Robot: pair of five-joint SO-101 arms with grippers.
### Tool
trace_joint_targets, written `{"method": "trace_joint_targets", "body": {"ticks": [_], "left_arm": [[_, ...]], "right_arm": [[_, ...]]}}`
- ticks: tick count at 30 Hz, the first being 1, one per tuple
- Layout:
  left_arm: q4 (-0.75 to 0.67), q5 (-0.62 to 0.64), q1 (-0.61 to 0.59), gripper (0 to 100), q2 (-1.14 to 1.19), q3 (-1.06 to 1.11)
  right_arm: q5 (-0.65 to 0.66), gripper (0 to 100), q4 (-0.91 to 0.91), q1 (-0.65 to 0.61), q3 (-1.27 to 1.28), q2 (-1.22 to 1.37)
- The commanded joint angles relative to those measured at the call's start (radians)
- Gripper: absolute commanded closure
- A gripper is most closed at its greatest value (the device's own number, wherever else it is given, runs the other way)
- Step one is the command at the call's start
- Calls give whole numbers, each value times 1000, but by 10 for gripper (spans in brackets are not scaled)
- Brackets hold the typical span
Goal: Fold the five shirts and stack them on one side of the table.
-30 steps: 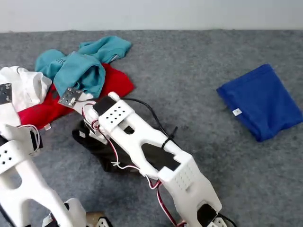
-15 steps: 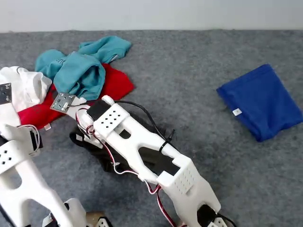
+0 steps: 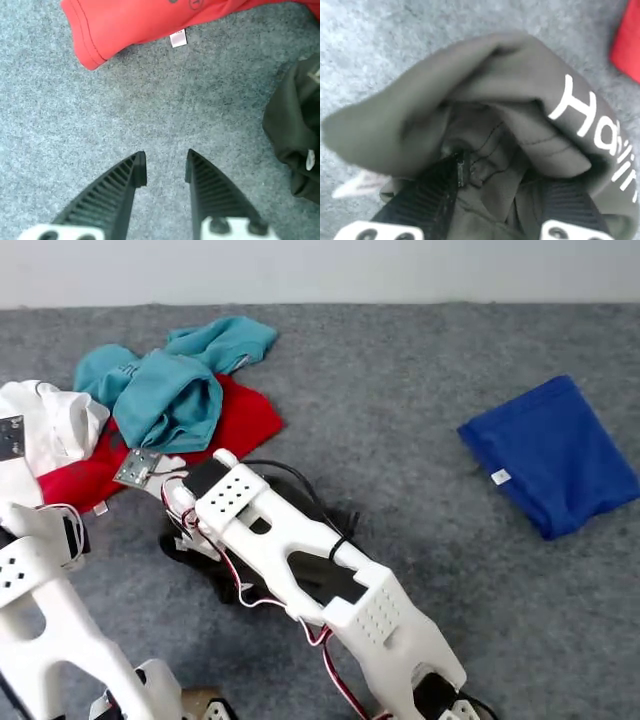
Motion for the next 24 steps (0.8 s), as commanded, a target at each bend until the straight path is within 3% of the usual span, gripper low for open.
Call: {"method": "trace_joint_targets", "body": {"ticks": [1, 5, 13, 24], "left_arm": [[-8, 5, -2, 863, -15, -30], [-8, 5, -2, 863, -15, -28], [-8, 5, -2, 863, -15, -28], [-6, 5, -2, 863, -15, -28]], "right_arm": [[91, 890, -25, 25, -32, 5], [117, 968, -19, 87, -55, -18], [117, 973, 70, 202, -192, -209], [117, 974, 128, 248, -206, -381]]}}
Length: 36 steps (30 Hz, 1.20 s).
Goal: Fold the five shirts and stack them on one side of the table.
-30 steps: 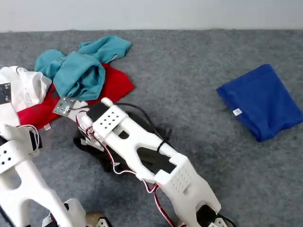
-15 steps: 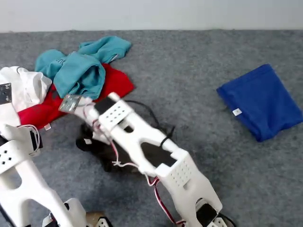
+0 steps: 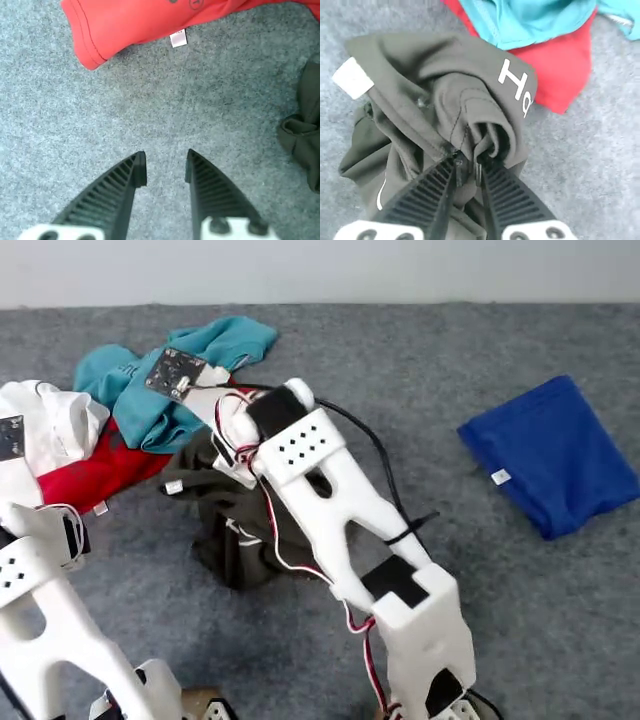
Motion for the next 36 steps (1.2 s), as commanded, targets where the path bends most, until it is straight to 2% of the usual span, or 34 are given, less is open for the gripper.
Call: {"method": "trace_joint_targets", "body": {"ticks": [1, 5, 12, 16, 20, 23, 26, 29, 36], "left_arm": [[-6, 5, 0, 863, -15, -28], [-6, 5, 6, 863, -15, -4], [-8, 5, 6, 863, -15, 12], [-8, 5, 8, 863, -15, 12], [-8, 3, 25, 863, -15, 13], [20, 3, 144, 863, -15, 15], [52, 3, 341, 863, -14, 15], [52, 2, 523, 863, -9, 15], [-86, -38, 861, 860, -8, 122]], "right_arm": [[11, 974, 4, 59, -48, -120], [-72, 974, 41, 188, -48, -193], [-235, 974, 268, 472, -43, -171], [-311, 974, 271, 636, -3, -131], [-328, 969, 271, 746, 130, -124], [-322, 936, 269, 820, 244, -124], [-307, 815, 269, 900, 321, -131], [-195, 716, 272, 944, 365, -159], [5, 699, 272, 918, 493, -432]]}}
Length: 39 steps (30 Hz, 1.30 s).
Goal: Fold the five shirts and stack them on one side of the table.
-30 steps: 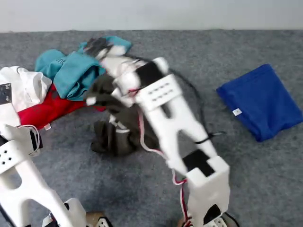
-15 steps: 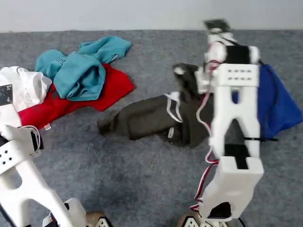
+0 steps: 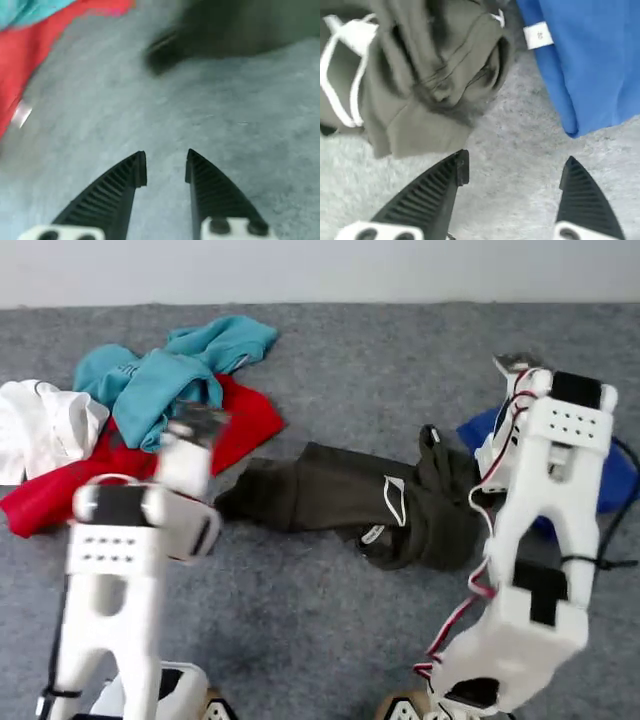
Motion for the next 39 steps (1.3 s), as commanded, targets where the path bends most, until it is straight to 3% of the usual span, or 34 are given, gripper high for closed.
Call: {"method": "trace_joint_targets", "body": {"ticks": [1, 5, 10, 18, 23, 28, 39], "left_arm": [[-86, -18, 161, 860, -8, 45], [-195, -17, 269, 860, -6, 122], [-324, 72, 295, 859, 66, 156], [-209, 80, 285, 862, 419, -128], [-109, 121, 98, 863, 525, -334], [-23, 141, -66, 863, 531, -397], [-5, 141, -87, 863, 531, -394]], "right_arm": [[75, 699, 41, -27, 63, -197], [130, 699, 39, -104, 247, -326], [121, 699, -59, -277, 493, -432], [87, 700, -269, -463, 667, -464], [87, 700, -272, -605, 671, -460], [91, 700, -358, -708, 773, -447], [97, 700, -519, -728, 868, -355]]}}
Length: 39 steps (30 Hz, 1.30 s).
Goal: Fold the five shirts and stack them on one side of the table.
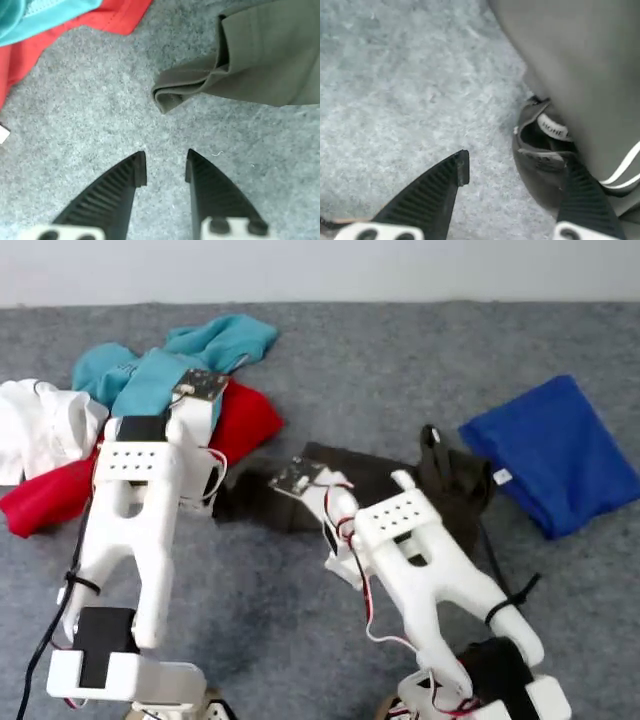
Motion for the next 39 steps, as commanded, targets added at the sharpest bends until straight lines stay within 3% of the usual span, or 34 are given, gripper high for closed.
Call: {"method": "trace_joint_targets", "body": {"ticks": [1, 10, 19, 23, 30, 34, 39], "left_arm": [[9, 12, -6, 863, -5, -33], [32, 12, -6, 863, -5, -33], [44, 11, -6, 863, -5, -33], [44, 11, -8, 863, -5, -33], [44, 11, -14, 863, -5, -33], [44, 11, -14, 863, -5, -33], [44, 11, -15, 863, -5, -33]], "right_arm": [[-3, 700, -87, -5, 17, 30], [32, 717, -395, 81, 41, 202], [34, 991, -418, 185, 41, 257], [29, 991, -277, 166, -28, 160], [25, 989, 54, 157, -359, -162], [12, 989, 87, 104, -503, -317], [-157, 989, 30, -61, -542, -372]]}}
